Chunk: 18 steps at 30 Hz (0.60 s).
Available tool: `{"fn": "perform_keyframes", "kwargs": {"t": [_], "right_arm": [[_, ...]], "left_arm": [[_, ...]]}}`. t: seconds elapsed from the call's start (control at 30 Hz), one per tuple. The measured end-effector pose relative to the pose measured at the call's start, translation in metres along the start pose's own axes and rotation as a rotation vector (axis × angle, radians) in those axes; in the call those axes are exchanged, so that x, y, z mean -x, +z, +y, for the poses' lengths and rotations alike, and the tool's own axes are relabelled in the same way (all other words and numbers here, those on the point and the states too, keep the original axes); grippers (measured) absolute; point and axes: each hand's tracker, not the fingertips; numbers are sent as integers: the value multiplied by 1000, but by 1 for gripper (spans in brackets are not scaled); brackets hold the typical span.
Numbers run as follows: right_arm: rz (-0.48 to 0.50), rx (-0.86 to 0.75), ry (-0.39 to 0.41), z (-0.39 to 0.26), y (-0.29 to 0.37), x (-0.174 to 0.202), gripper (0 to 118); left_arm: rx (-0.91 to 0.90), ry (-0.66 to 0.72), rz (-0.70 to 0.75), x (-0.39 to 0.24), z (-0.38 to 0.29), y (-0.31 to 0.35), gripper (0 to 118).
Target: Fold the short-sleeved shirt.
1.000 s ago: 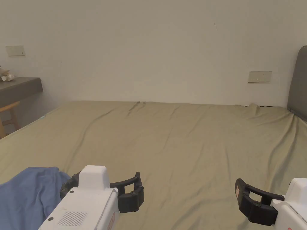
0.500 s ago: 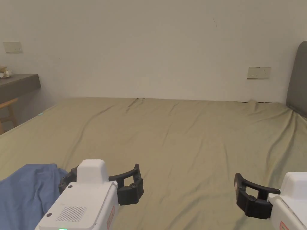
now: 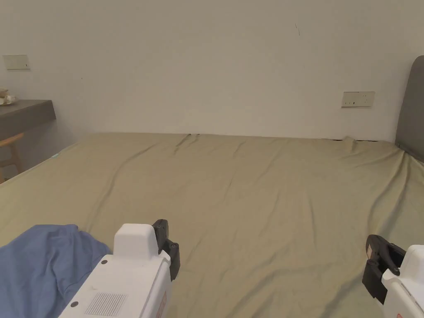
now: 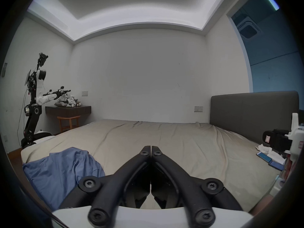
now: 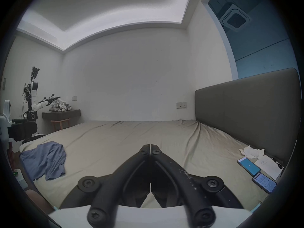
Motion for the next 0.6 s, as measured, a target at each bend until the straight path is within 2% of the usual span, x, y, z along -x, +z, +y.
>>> {"fn": "perform_keyframes", "kwargs": {"t": [0.13, 0.33, 0.47, 0.6], "right_arm": [[-15, 10, 9, -2, -1, 2, 0], [5, 11, 57, 0, -8, 16, 0], [98, 15, 77, 6, -22, 50, 0], [259, 1, 109, 11, -36, 108, 0]], "left_arm": [[5, 14, -23, -2, 1, -1, 0], [-14, -15, 21, 9, 7, 7, 0], [-28, 12, 132, 41, 13, 27, 0], [-30, -10, 298, 88, 12, 60, 0]]}}
